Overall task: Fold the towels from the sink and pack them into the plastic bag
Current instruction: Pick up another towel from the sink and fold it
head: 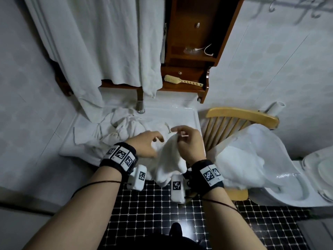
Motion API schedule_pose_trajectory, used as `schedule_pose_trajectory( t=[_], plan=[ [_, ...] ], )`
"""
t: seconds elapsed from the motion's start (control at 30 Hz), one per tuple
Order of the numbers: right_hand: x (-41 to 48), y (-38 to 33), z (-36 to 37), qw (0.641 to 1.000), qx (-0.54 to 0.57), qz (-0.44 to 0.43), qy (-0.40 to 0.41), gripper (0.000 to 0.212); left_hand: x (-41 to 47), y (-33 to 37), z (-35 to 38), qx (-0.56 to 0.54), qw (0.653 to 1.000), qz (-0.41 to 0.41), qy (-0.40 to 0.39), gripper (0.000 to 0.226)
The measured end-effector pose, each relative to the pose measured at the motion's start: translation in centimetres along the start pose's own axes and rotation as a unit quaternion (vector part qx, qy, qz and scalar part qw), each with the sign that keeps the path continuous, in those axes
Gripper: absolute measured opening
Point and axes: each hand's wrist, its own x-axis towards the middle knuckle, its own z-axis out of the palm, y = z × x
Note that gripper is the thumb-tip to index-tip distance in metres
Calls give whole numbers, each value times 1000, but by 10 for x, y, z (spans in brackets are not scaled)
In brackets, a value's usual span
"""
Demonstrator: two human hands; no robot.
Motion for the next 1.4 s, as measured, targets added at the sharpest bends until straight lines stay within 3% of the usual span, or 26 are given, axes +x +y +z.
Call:
schedule_pose_trajectory(
  t=[0.07, 0.1, 0.17, 0.27, 0.3, 0.37, 0.47, 0.5, 0.57, 0.63, 0.67, 0.73, 0.8, 0.87, 0.93, 1.0, 1.07, 1.17, 1.27, 1.4],
  plan=[
    [3, -10, -7, 995, 98, 0, 6, 42, -3, -13, 16, 53, 995, -27, -82, 93],
    [5, -15, -12, 990, 144, 2, 2, 45, -5, -16, 23, 49, 996, -25, -75, 97],
    [9, -23, -21, 976, 216, 4, -16, 50, -2, -20, 37, -12, 1000, 0, -9, 79],
    [12, -27, -25, 968, 250, -30, -14, 55, 4, -15, 46, -143, 989, 15, 35, 20],
    [15, -24, -25, 969, 243, -38, 4, 55, 6, -14, 48, -148, 988, 11, 48, 12],
    [20, -18, -24, 976, 206, -26, 60, 49, 12, -16, 45, -111, 989, -2, 96, 23],
    [26, -2, -27, 995, -15, 6, 97, 36, 14, -16, 29, -117, 974, -8, 192, 24],
    [26, 2, -28, 992, -109, 13, 57, 37, 15, -14, 21, -117, 971, 2, 210, 26],
    [24, 2, -24, 977, -188, -34, -96, 71, 14, -4, 6, -106, 972, 38, 205, 31],
    [18, -3, -9, 955, -112, -119, -248, 108, 13, 12, -2, -87, 977, 63, 184, 36],
    [13, -7, -1, 946, -65, -138, -285, 115, 13, 18, -5, -76, 979, 70, 175, 34],
    [13, -8, 11, 960, -34, -138, -241, 101, 9, 26, -8, -98, 978, 79, 167, 28],
    [18, -8, 8, 974, -77, -151, -149, 64, 1, 25, -10, -176, 968, 99, 150, 29],
    [22, -7, -4, 979, -86, -143, -114, 45, -5, 17, -9, -192, 969, 102, 116, 57],
    [24, -10, -15, 991, -4, -97, -92, 40, -4, 7, -2, -140, 984, 74, 85, 69],
    [23, -20, -24, 990, 93, -81, -68, 36, 5, -1, 11, -112, 989, 56, 85, 56],
    [24, -28, -31, 980, 174, -82, -46, 29, 13, -7, 22, -118, 983, 46, 136, 35],
    [24, -31, -41, 956, 291, -42, 14, 29, 22, -12, 28, -105, 976, 53, 183, 28],
    [25, -26, -51, 941, 335, -18, 47, 26, 33, -15, 27, -64, 977, 53, 194, 23],
    [23, -24, -54, 925, 376, -30, 41, 27, 47, -22, 29, -95, 969, 17, 228, 23]
  ],
)
